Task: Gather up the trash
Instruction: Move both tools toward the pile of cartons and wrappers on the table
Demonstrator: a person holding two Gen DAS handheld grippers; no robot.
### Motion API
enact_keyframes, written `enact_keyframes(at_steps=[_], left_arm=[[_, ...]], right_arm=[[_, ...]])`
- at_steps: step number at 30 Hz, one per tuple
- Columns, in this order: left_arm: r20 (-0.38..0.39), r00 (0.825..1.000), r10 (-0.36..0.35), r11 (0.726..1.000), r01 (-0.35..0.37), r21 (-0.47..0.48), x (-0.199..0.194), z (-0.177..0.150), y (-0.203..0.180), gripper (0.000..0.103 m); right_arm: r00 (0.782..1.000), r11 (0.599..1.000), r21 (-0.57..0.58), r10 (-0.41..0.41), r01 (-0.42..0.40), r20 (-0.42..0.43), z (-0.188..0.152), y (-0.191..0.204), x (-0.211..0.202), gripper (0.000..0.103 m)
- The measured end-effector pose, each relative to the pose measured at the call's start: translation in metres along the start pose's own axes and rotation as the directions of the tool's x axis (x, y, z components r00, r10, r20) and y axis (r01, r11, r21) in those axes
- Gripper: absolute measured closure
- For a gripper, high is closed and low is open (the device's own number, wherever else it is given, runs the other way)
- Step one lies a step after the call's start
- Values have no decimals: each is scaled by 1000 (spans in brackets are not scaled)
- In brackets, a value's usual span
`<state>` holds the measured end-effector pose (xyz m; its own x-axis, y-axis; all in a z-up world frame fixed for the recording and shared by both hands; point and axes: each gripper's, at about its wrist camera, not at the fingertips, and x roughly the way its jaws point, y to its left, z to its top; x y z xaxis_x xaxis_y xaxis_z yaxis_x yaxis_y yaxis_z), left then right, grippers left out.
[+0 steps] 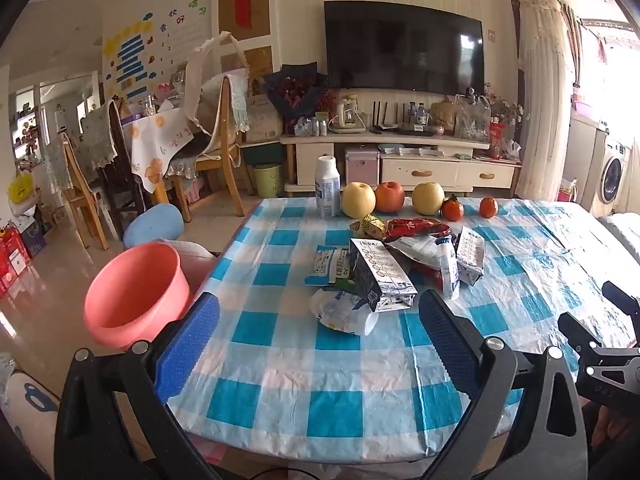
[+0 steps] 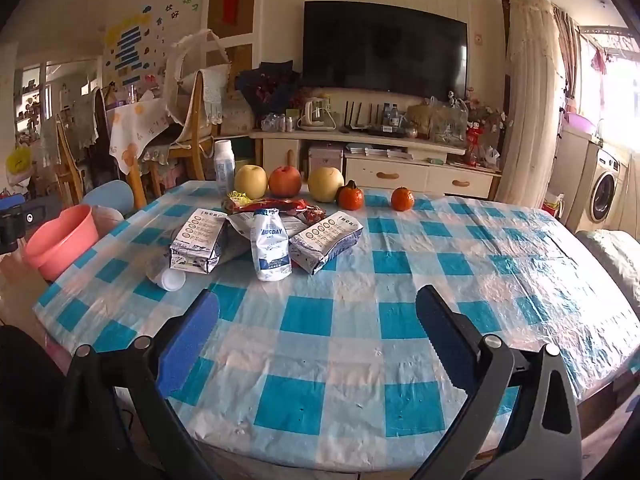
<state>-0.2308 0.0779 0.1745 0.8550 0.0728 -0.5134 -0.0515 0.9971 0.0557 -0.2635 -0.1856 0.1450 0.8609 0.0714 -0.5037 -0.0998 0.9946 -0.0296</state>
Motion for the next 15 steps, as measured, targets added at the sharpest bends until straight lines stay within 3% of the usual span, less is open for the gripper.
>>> enact_keyframes(at_steps=[15], left_arm=[[40,999,34,999,-34,14,-15,0,2,5]], right_arm=[[999,1000,-19,5,-4,39,-3,2,-12,4]])
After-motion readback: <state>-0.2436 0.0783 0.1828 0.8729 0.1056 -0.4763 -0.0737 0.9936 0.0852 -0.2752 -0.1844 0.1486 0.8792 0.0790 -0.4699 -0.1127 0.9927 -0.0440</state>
